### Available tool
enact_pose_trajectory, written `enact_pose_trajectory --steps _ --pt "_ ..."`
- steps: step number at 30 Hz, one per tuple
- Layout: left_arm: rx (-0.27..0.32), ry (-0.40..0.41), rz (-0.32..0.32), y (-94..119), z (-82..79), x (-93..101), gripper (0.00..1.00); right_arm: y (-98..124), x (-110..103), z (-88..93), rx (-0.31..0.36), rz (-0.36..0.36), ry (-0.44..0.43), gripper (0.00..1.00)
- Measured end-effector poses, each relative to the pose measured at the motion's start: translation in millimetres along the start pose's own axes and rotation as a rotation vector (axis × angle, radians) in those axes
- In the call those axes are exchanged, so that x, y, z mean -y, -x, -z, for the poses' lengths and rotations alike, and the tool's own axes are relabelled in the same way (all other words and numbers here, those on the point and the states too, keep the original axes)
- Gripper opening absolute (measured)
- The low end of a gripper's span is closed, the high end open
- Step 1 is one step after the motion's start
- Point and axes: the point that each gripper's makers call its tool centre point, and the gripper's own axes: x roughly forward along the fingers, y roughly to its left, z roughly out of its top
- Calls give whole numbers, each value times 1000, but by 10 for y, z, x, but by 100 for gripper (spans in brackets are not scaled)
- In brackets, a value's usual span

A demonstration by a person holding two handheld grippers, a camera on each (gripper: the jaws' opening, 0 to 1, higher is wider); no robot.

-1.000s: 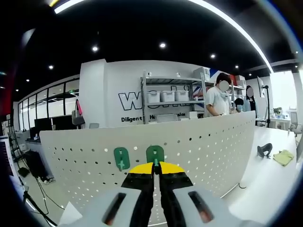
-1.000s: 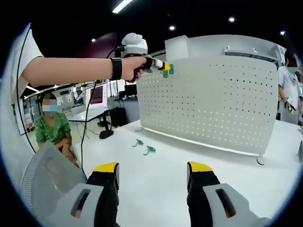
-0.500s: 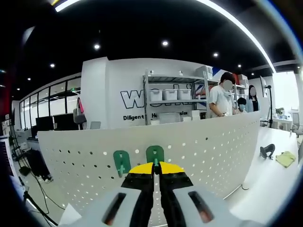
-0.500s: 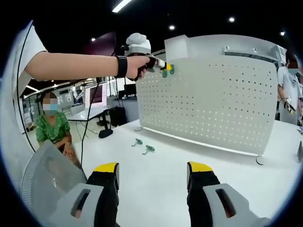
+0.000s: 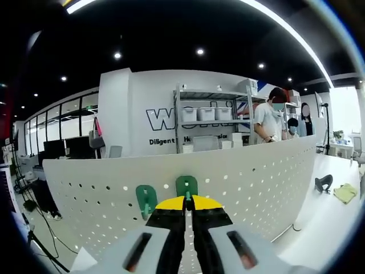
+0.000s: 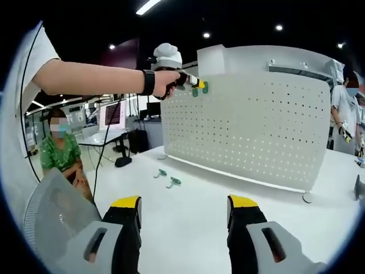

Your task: Insert the hook assembly into the mounting plate slot until the hook locks in place.

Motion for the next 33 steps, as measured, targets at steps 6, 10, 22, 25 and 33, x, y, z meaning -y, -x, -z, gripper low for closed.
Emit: enact_pose_trajectory --steps 6,10,22,25,33 --pt "-6 -4 -3 -9 22 4 3 -18 -6 -29 1 -3 12 63" --pt "-7 0 2 -28 25 14 3 -12 -2 -32 -1 -4 15 63" --pt "-17 2 -17 -52 65 -11 3 28 24 -60 -1 3 28 63" --pt "-17 -6 -18 -58 66 -15 3 21 21 -66 6 4 22 63" --pt "-12 -14 -17 -65 62 -21 3 12 17 -88 18 3 17 64"
